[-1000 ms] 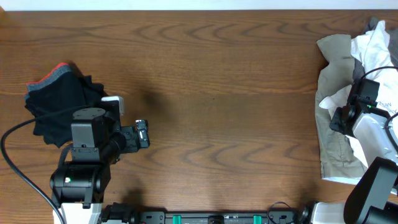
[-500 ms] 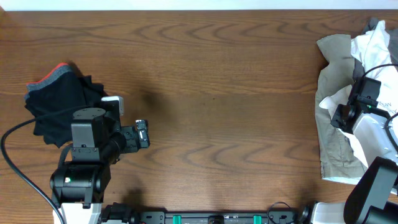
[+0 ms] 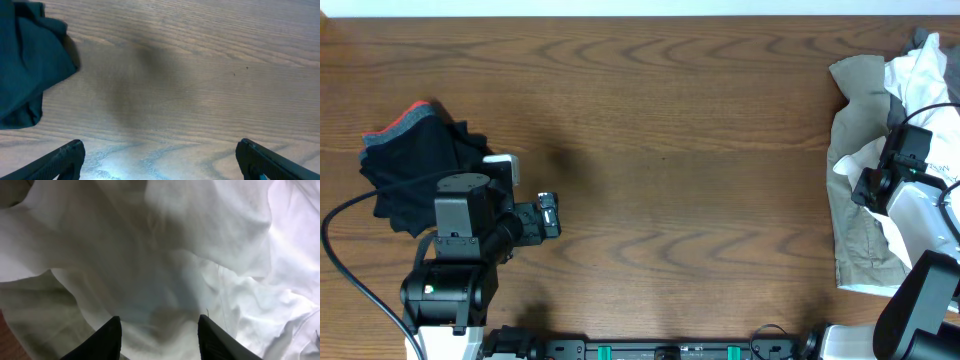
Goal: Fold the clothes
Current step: 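Reach the right gripper into the clothes pile and grasp the white T-shirt, then pull the white T-shirt leftward onto the table with the right gripper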
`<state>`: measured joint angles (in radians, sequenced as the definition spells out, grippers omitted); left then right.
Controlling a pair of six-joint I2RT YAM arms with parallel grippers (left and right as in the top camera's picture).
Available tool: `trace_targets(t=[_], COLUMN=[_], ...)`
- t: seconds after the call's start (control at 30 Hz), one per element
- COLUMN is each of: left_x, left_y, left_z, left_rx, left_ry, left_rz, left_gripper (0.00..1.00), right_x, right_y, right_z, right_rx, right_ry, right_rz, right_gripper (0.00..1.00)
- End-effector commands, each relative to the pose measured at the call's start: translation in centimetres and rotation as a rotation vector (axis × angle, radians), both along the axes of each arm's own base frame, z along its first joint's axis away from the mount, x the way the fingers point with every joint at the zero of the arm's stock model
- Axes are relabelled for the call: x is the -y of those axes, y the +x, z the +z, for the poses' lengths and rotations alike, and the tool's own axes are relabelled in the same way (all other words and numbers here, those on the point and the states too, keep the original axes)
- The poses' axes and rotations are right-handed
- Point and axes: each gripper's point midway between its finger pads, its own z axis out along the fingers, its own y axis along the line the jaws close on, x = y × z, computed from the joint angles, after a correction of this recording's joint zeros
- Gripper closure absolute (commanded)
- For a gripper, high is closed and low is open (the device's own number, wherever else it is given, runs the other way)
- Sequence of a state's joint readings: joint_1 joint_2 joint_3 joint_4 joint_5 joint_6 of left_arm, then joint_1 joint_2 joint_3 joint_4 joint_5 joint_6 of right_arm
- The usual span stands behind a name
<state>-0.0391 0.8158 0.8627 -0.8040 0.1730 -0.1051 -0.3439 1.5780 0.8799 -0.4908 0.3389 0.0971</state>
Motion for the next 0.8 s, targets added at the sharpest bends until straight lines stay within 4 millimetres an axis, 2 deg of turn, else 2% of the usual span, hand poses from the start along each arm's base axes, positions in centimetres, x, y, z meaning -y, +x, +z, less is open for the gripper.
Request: trace_targets(t=[0.0, 0.2, 0.27, 0.33, 0.43, 0.57, 0.67, 0.77], left_x=[-0.1, -0.1, -0.1, -0.1, -0.1, -0.1, -0.1, -0.1], left_y=[0.3, 0.3, 0.3, 0.3, 0.3, 0.3, 0.3, 0.3], left_z=[1.0, 1.0, 1.0, 1.0, 1.0, 1.0, 1.0, 1.0], left_rx=[0.024, 0.024, 0.024, 0.024, 0.025, 0.025, 0.025, 0.026], left_ry=[-0.006, -0.005, -0.005, -0.005, -0.005, -0.005, -0.005, -0.005], left_rz=[0.008, 0.008, 0.008, 0.008, 0.008, 0.008, 0.008, 0.008], left_gripper=[0.02, 0.02, 0.02, 0.02, 0.02, 0.02, 0.02, 0.02], right_x=[0.4, 0.3, 0.2, 0.3, 0.3, 0.4, 0.5, -0.7], right_y=[-0.8, -1.2, -1.2, -1.1, -1.0, -0.7, -0.3, 0.5], right_z=[-1.1, -2.4, -2.5, -2.4, -2.0, -0.4, 1.7, 4.3], right_rx=[-0.027, -0.067, -0.070, -0.066, -0.055, -0.014, 0.036, 0.123], right_ry=[0.017, 0.032, 0.034, 0.032, 0.028, 0.013, -0.002, 0.034], right_rz=[-0.023, -0.024, -0.024, -0.024, -0.024, -0.023, -0.020, 0.016], right_gripper=[0.54, 0.60, 0.67, 0.80, 0.89, 0.99, 0.99, 0.99])
